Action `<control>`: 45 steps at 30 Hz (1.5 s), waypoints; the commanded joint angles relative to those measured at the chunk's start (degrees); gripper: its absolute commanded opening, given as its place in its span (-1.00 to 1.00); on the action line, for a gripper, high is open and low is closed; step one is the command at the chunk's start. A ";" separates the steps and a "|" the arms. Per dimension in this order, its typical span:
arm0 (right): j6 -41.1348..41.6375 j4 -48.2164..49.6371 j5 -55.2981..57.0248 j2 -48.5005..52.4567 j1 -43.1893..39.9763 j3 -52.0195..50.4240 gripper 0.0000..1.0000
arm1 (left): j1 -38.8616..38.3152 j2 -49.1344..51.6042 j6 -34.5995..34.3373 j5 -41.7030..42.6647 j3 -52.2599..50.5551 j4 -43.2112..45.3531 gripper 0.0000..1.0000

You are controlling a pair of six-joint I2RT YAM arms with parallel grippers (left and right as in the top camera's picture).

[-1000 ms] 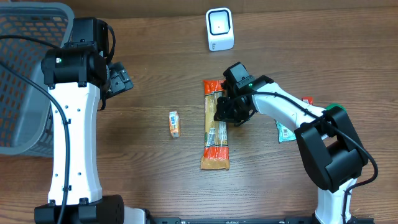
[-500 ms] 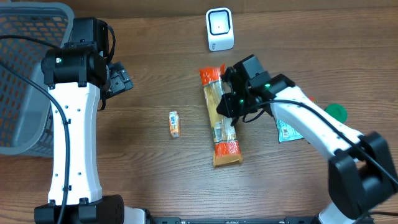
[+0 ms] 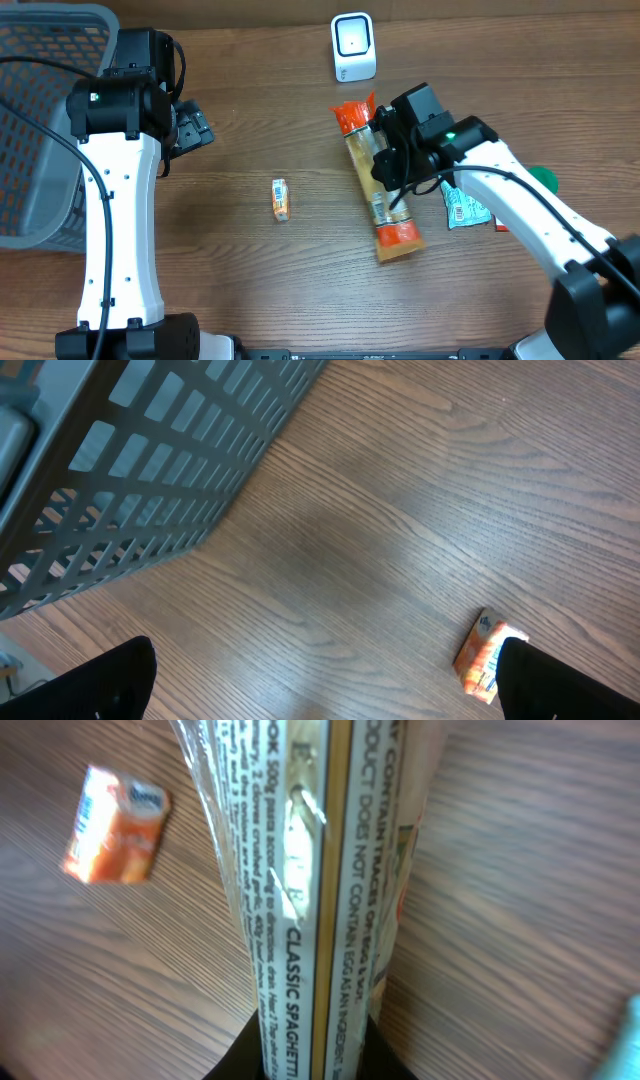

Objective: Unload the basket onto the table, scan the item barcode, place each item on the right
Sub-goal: 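Lift the spaghetti package and carry it to the white scanner, then hold the spaghetti package against the white scanner's face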

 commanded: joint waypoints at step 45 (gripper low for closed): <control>-63.36 38.07 51.08 33.29 7.91 42.23 -0.93 | 0.15 0.33 1.05 -0.72 0.28 -0.09 0.99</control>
